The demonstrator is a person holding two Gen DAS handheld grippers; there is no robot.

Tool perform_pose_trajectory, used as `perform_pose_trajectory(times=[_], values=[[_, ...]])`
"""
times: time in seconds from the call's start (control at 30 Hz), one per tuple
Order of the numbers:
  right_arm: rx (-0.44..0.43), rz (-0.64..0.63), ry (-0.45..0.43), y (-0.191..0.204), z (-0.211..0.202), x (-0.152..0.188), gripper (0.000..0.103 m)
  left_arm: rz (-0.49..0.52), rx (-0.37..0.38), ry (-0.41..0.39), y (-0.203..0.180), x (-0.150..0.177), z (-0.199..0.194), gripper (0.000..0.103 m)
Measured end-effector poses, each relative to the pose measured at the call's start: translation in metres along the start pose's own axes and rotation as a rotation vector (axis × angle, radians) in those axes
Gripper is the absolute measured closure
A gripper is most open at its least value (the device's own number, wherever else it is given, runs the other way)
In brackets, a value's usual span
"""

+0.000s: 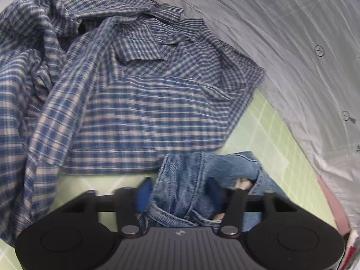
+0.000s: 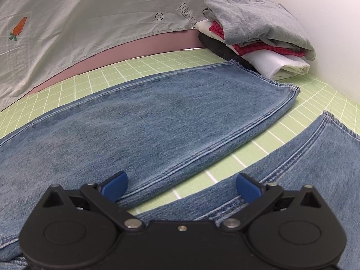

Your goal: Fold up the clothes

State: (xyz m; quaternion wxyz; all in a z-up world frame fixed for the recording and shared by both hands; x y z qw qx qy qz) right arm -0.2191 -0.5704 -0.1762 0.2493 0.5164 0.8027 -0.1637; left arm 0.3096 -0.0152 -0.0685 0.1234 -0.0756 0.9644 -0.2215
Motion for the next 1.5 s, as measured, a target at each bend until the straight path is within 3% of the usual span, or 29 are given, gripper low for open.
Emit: perform_pose_trajectory(times=[0.27,0.37,0.47,0.77,1.07,1.23,1.4,1.5], values=[[-0.004,-0.005,-0.01,0.0,0.001,-0.002,0.0,0.273,0.02,-0.014,-0.077,0.048,-0.011,0.092],[-0.004,-0.005,-0.016,0.0,0.001,-0.002,0.0,0.34,0.032,0.041,-0.098,0.073,0.002,0.092],[-0.007,-0.009,-0.021,0.0,0.001,-0.001,0.0,0.382,-0.009,0.069,-0.107,0.091,0.02,0.092],[-0.012,-0.015,-0.032,-0.001,0.001,0.0,0.0,0.323,-0.014,-0.034,-0.082,0.077,-0.021,0.084],[-0.01,-0.013,-0.037,0.0,0.001,0.0,0.0,0.259,-0.025,-0.131,-0.055,0.063,-0.06,0.083],[-0.008,-0.012,-0.038,0.0,0.001,0.0,0.0,0.159,-0.121,-0.124,-0.019,0.05,-0.054,0.083],[-0.006,-0.009,-0.03,0.001,0.001,-0.001,0.0,0.104,-0.243,-0.067,0.007,0.046,-0.036,0.083],[-0.004,-0.007,-0.025,0.001,0.002,-0.002,0.0,0.068,-0.239,-0.08,0.02,0.044,-0.04,0.083]])
Point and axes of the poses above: each gripper's, at about its wrist camera, not at the fingertips, and z roughly the way its jaws point, y to its left, x to its underside, the point moved 2 cm from there along z, roughly the way its jaws point, and after that the axes turned 13 degrees about y, right-handed, at the moved point
